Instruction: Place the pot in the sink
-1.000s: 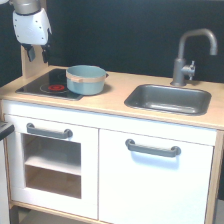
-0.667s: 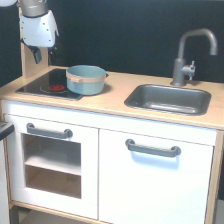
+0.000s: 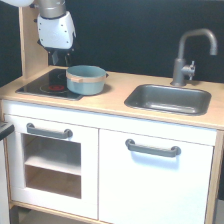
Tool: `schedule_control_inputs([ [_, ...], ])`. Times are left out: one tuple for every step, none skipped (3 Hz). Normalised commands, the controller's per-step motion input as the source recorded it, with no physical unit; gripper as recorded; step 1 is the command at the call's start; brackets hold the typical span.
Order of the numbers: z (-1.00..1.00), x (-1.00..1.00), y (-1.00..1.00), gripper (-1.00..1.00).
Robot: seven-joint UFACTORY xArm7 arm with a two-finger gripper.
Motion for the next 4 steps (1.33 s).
schedule_control_inputs([
  [-0.88, 0.04, 0.01, 1.00],
  [-0.93, -0.06, 0.02, 0.99],
  [-0.85, 0.14, 0.00, 0.32],
  [-0.66, 0.30, -0.02, -0.97],
])
